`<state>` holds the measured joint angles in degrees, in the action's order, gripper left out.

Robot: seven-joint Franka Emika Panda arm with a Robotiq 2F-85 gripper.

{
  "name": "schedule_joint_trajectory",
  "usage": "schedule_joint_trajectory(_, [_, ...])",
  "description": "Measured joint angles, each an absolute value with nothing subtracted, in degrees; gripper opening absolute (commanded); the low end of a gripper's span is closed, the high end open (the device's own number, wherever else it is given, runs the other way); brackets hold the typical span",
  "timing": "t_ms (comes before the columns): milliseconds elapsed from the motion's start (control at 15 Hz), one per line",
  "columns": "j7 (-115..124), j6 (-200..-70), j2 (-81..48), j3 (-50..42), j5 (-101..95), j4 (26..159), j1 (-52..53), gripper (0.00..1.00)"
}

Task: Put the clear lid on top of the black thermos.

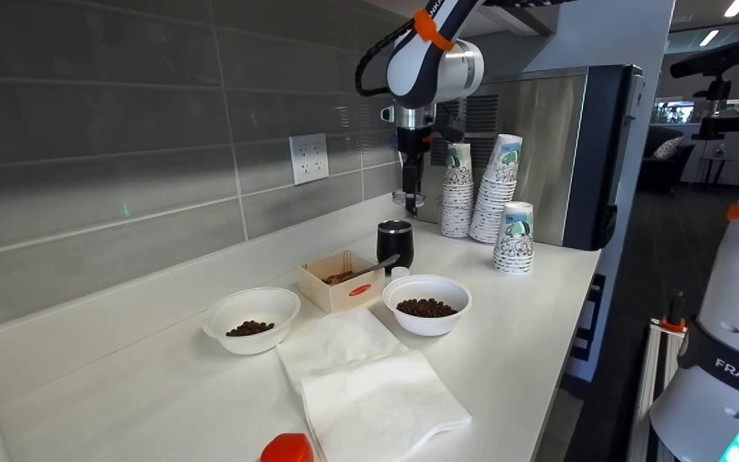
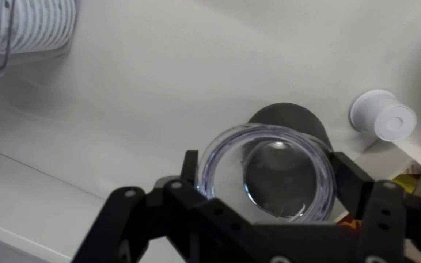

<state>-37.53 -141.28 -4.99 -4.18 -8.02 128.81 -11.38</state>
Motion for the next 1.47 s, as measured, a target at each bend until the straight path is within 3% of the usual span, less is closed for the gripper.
schedule_joint_trajectory(1467, [-39.4,-139.1,-11.2,-3.9,-5.7,124.4,-9.2,0.63])
